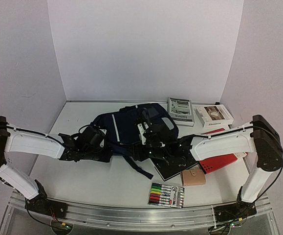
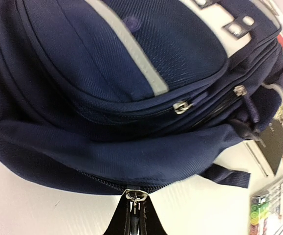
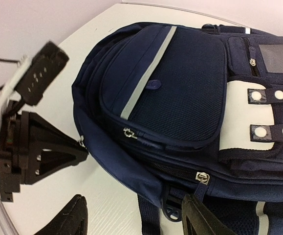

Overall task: Pack the student bag
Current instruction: Unzip the student bag at the center of the board.

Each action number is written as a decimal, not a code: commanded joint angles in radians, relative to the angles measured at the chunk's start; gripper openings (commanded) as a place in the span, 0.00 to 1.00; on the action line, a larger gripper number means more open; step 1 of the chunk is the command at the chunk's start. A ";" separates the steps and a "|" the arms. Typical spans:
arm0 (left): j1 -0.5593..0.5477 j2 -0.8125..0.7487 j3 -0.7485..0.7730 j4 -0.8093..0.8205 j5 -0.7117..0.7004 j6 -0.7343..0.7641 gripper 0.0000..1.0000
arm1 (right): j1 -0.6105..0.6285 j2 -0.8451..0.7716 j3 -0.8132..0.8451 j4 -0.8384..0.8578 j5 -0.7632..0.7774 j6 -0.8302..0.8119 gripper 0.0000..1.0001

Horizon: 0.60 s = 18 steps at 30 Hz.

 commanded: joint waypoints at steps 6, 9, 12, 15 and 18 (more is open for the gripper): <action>0.001 -0.135 0.104 -0.143 -0.005 0.055 0.00 | 0.008 0.075 0.124 0.014 -0.027 -0.151 0.73; 0.001 -0.154 0.103 -0.145 -0.004 0.056 0.00 | 0.009 0.136 0.169 0.017 -0.011 -0.190 0.76; 0.001 -0.163 0.114 -0.158 0.001 0.057 0.00 | 0.009 0.203 0.215 0.017 -0.010 -0.225 0.76; 0.001 -0.169 0.128 -0.174 0.006 0.058 0.00 | 0.008 0.242 0.247 0.018 -0.018 -0.249 0.76; 0.001 -0.171 0.137 -0.184 0.005 0.058 0.00 | 0.009 0.266 0.273 0.019 -0.032 -0.271 0.73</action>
